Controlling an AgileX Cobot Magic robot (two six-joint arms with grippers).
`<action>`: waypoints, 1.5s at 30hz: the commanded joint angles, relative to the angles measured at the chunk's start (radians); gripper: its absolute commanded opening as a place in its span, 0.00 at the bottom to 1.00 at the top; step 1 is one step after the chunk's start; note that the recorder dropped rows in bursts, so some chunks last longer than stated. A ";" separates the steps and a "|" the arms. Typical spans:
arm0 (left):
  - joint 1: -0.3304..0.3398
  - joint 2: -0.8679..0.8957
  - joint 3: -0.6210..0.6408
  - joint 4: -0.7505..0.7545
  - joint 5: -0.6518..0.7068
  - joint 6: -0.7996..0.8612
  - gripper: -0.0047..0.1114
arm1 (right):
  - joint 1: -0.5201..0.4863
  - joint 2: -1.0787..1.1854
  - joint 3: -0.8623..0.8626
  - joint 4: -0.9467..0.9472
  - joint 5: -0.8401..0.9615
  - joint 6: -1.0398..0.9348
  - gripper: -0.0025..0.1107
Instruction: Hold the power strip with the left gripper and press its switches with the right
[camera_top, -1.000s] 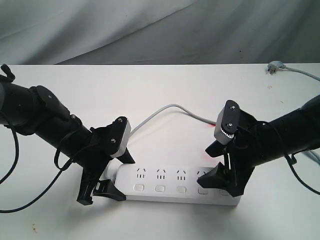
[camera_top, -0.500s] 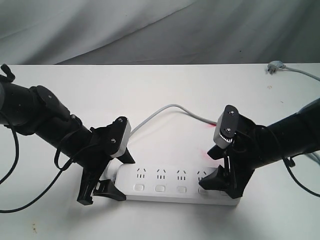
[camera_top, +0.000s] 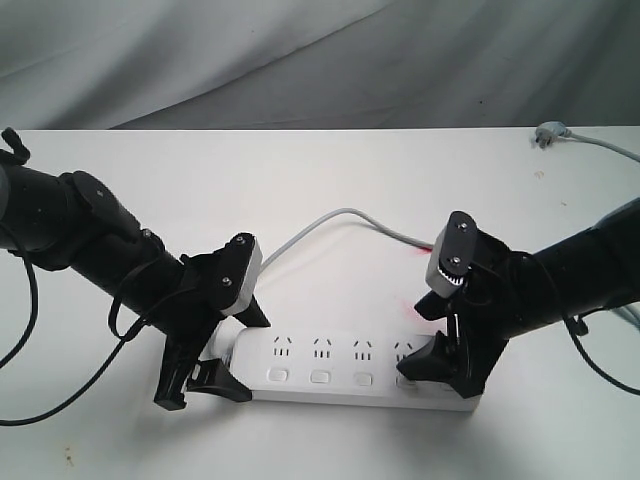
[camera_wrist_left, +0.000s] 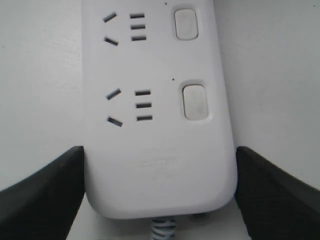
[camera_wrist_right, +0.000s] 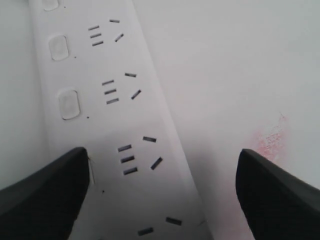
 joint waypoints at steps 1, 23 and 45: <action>-0.005 0.000 -0.005 0.000 -0.017 0.008 0.04 | -0.006 0.056 0.004 0.003 0.009 -0.010 0.67; -0.005 0.000 -0.005 0.000 -0.017 0.008 0.04 | -0.006 -0.003 0.004 0.024 -0.043 0.036 0.67; -0.005 0.000 -0.005 0.000 -0.017 0.008 0.04 | -0.006 0.055 0.004 -0.015 -0.051 0.048 0.67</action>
